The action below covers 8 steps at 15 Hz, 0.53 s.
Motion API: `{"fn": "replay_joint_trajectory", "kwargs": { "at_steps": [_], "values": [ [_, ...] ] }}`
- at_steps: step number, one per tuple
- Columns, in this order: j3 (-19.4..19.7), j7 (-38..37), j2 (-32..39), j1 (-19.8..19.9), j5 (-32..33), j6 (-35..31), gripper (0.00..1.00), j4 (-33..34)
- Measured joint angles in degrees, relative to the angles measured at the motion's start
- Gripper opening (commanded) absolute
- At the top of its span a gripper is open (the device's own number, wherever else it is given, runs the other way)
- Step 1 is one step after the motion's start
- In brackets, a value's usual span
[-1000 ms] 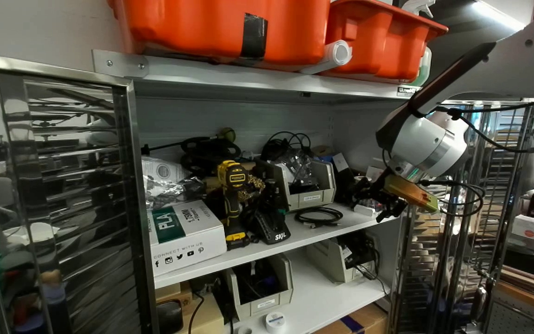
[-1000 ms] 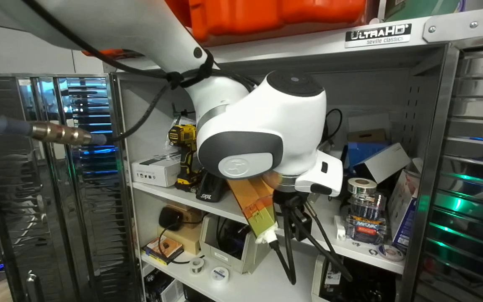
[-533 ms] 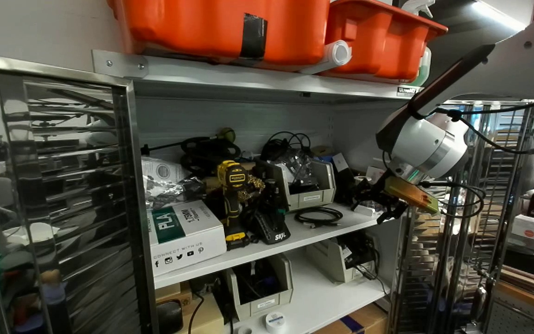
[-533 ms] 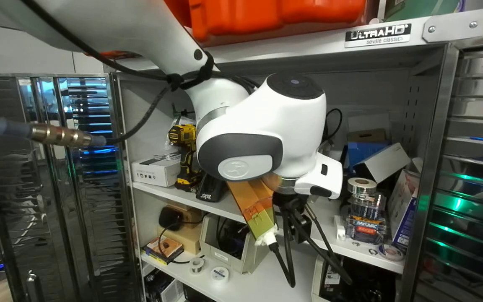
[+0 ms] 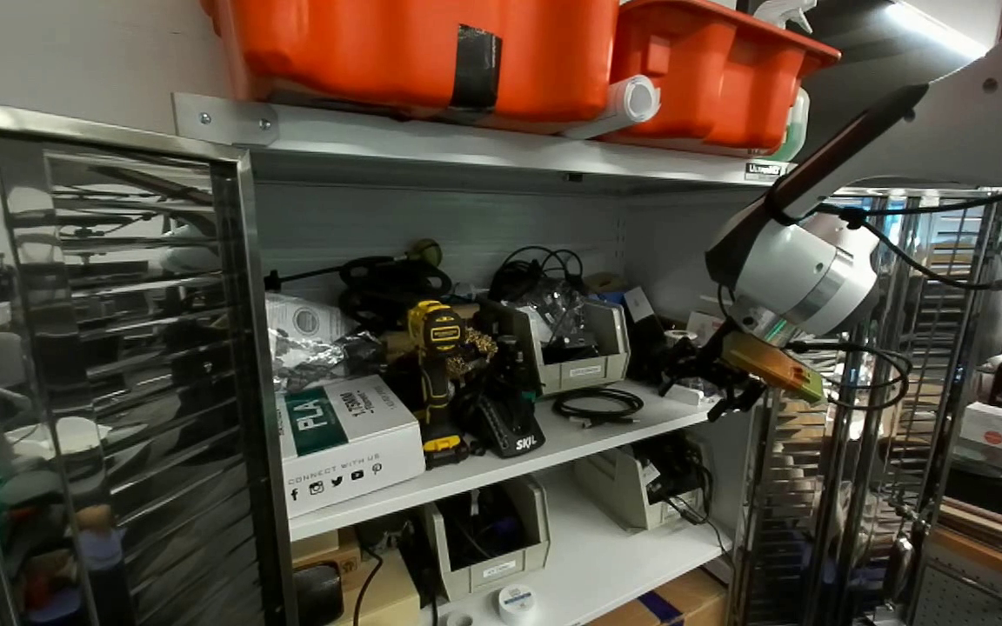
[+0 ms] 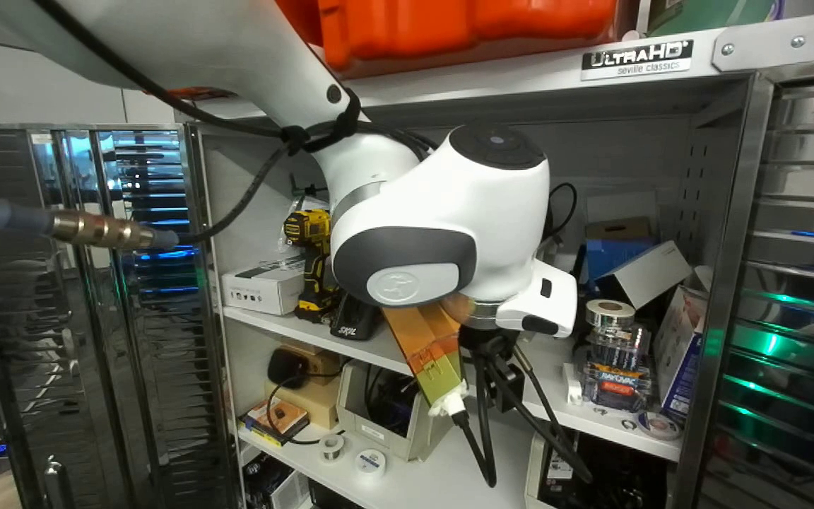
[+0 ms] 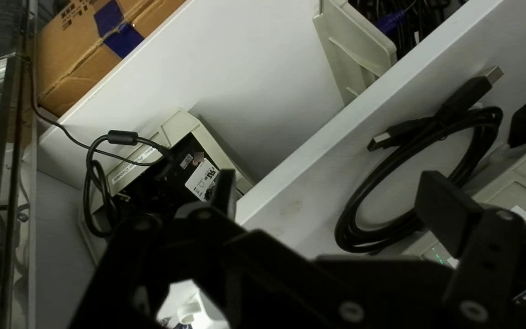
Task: Pick up the black cable and put it inside the tool box
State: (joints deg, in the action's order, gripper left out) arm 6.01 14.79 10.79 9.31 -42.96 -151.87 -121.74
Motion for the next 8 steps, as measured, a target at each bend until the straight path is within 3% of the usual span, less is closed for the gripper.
{"fn": "replay_joint_trajectory", "kwargs": {
  "at_steps": [8],
  "values": [
    [-0.5, -6.9, 2.1, -2.3, 1.8, -3.9, 1.00, 1.3]
  ]
}}
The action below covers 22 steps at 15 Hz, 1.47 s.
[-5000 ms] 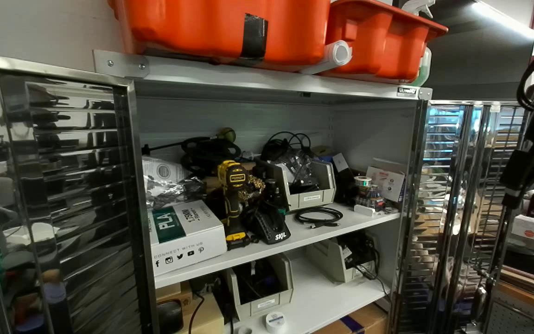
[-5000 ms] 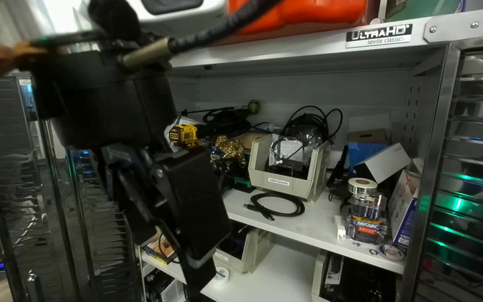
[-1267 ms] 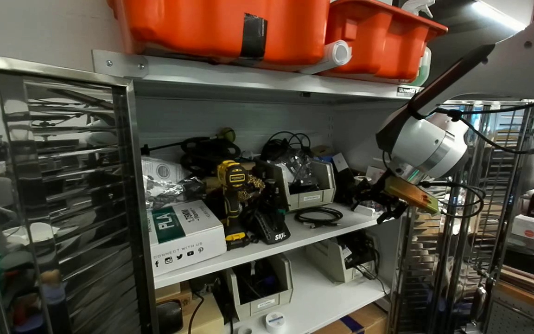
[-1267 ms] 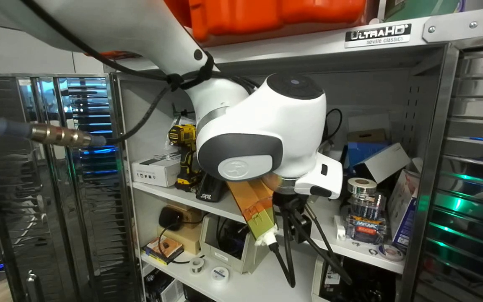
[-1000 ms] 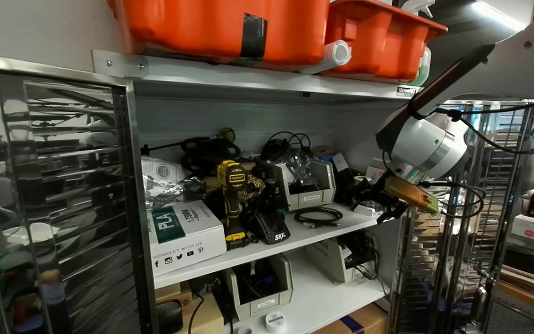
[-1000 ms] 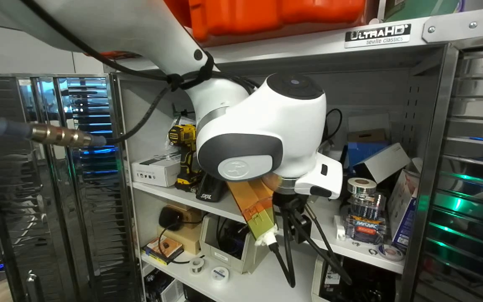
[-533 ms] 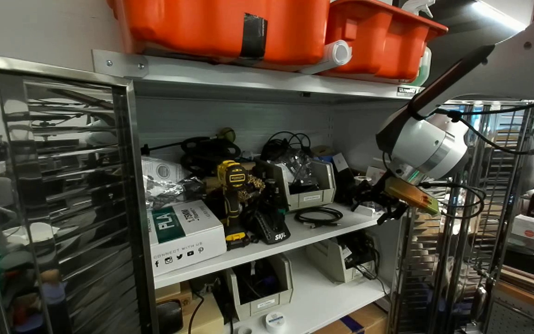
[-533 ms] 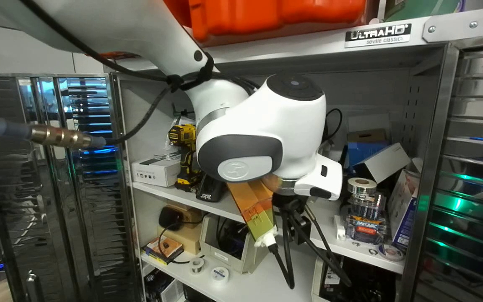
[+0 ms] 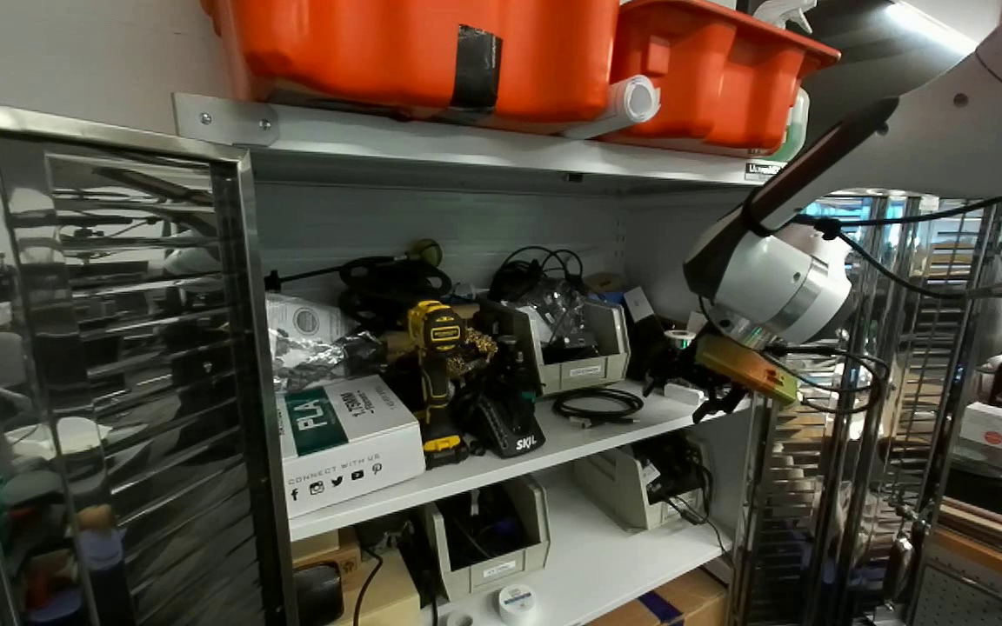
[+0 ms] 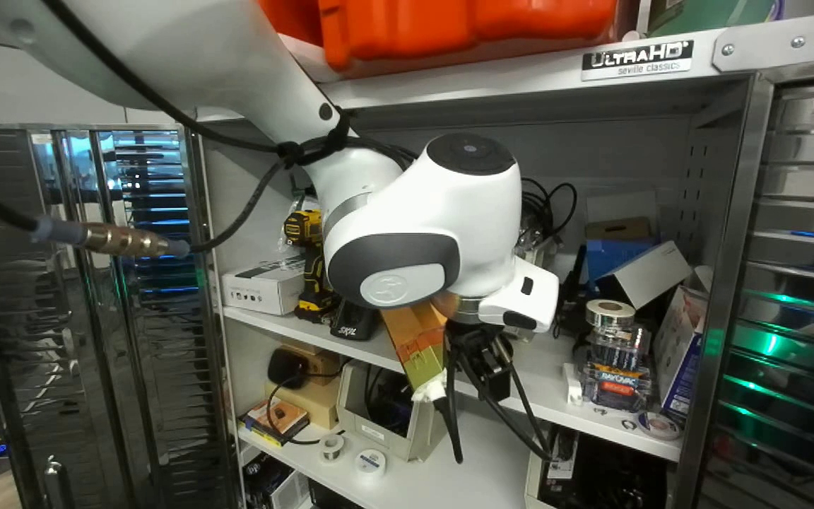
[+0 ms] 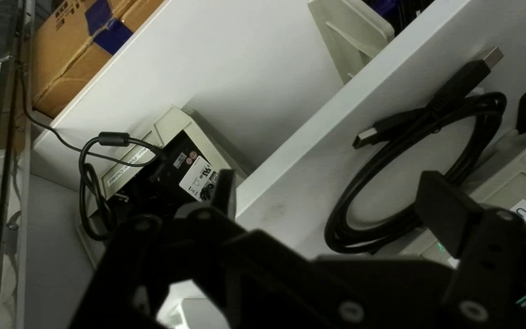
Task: Pick up the black cable and put it inside the tool box
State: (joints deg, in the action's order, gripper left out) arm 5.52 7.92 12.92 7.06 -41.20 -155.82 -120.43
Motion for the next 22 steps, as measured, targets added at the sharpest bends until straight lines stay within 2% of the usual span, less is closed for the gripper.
{"fn": "replay_joint_trajectory", "kwargs": {
  "at_steps": [6, 11, 18, 22],
  "values": [
    [-1.7, -8.1, 2.5, -0.3, 6.6, 3.8, 1.00, 3.5],
    [-2.2, -14.9, 7.1, -0.6, 10.5, 3.9, 1.00, 8.5],
    [-1.3, -27.4, 10.6, -1.6, 20.1, 7.2, 1.00, 13.0],
    [-0.2, -31.8, 11.3, -2.6, 24.5, 11.1, 0.97, 15.3]
  ]
}}
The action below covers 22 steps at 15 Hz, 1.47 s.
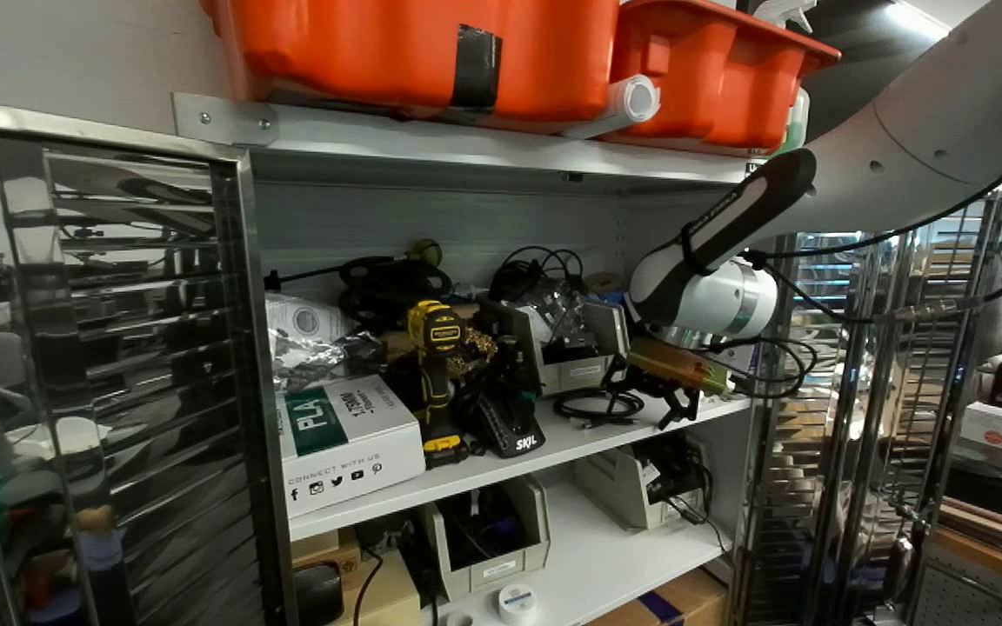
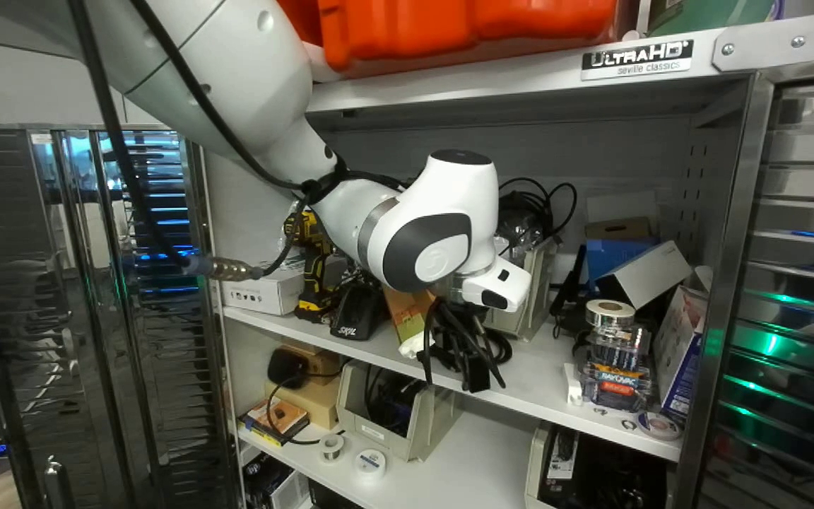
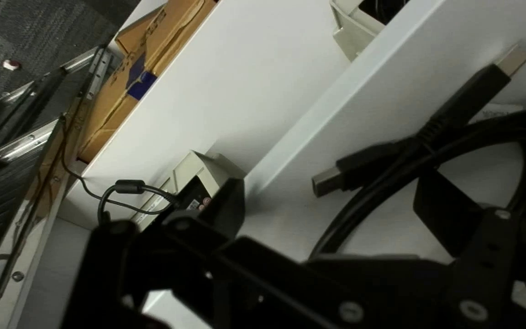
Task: Pick up the black cable and put it inside the tool box
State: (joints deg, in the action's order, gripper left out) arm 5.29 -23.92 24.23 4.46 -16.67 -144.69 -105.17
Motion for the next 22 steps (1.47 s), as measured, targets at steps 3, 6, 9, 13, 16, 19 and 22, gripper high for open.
{"fn": "replay_joint_trajectory", "kwargs": {
  "at_steps": [3, 6, 9, 13, 16, 19, 22],
  "values": [
    [1.2, -3.7, 0.5, -1.2, 4.1, 5.1, 0.89, 2.2],
    [2.3, -7.1, 1.3, -2.5, 7.9, 10.3, 0.63, 4.6],
    [2.6, -9.5, 2.1, -3.3, 9.7, 12.7, 0.38, 6.7],
    [3.0, -12.4, 2.1, -3.5, 11.1, 14.8, 0.13, 7.6],
    [3.3, -14.2, 1.8, -3.6, 12.7, 15.7, 0.09, 7.3],
    [3.3, -15.1, 1.2, -3.8, 14.1, 14.9, 0.08, 6.3],
    [3.3, -15.2, -0.5, -4.0, 14.4, 10.0, 0.08, 2.6]
  ]
}}
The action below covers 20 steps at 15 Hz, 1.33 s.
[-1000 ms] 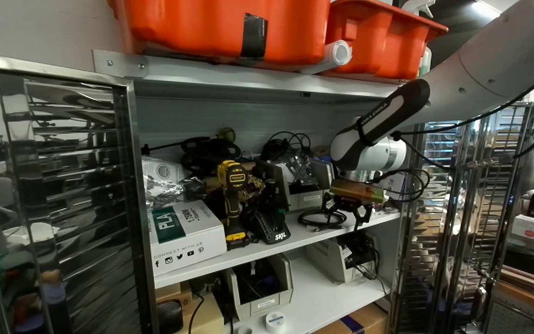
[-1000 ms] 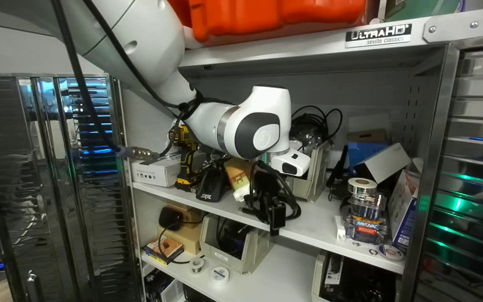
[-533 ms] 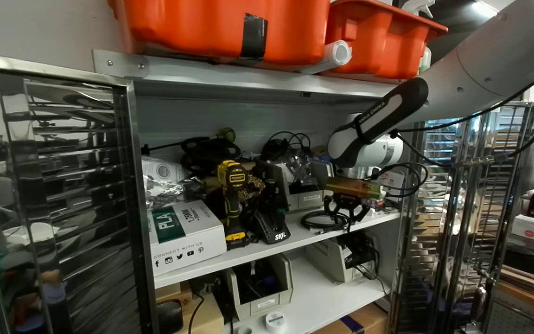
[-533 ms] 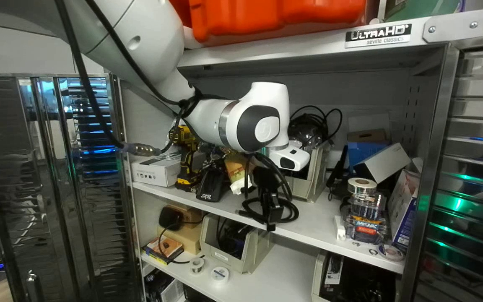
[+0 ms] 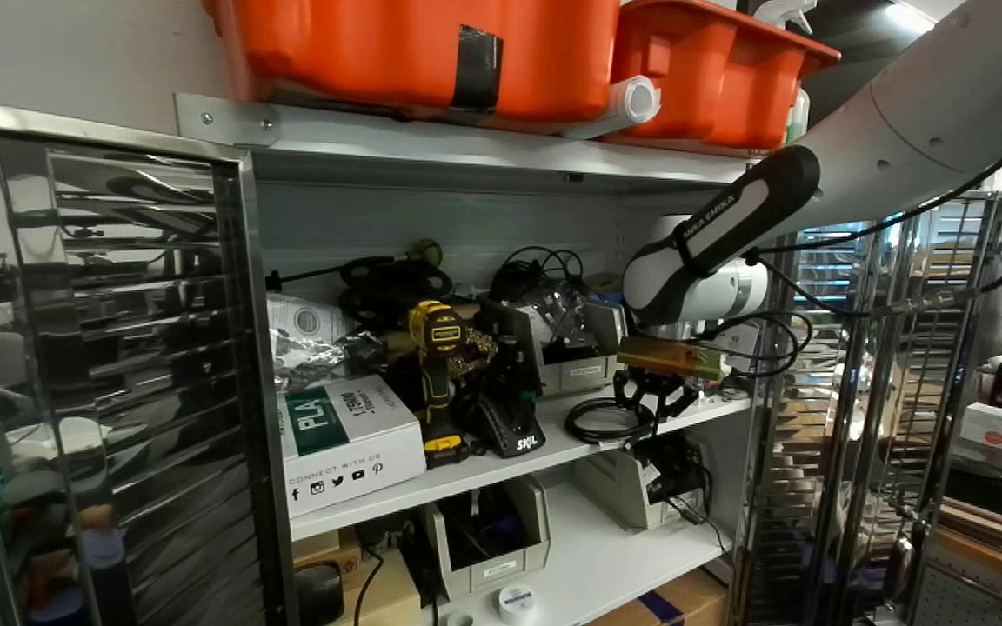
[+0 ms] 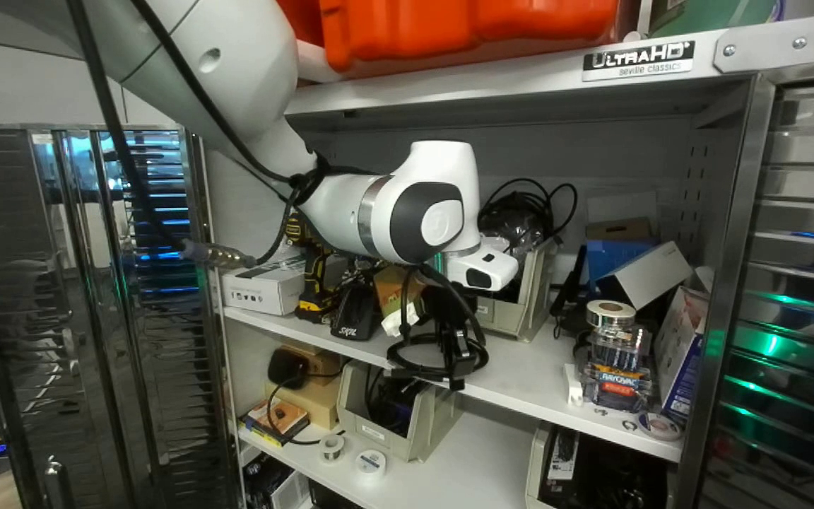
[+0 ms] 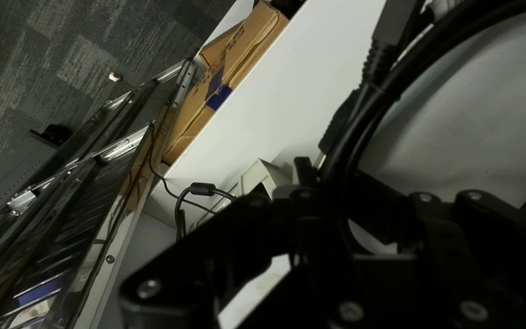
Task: Pick up the black cable and put it inside the tool box
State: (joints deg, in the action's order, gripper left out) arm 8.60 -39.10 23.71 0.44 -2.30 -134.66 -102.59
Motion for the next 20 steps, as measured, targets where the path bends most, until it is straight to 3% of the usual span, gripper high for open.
{"fn": "replay_joint_trajectory", "kwargs": {
  "at_steps": [5, 12, 14, 17, 20],
  "values": [
    [0.4, -0.2, -4.9, -0.8, 2.0, -17.5, 0.07, -12.0],
    [7.1, -5.0, -7.7, -3.1, 4.9, -47.2, 0.07, -26.0],
    [8.9, -5.6, -8.1, -4.2, 4.9, -52.2, 0.07, -27.7],
    [8.7, -5.9, -9.1, -4.4, 4.9, -57.1, 0.07, -28.5],
    [3.6, -3.2, -10.8, -2.3, 0.2, -59.9, 0.07, -28.6]
  ]
}}
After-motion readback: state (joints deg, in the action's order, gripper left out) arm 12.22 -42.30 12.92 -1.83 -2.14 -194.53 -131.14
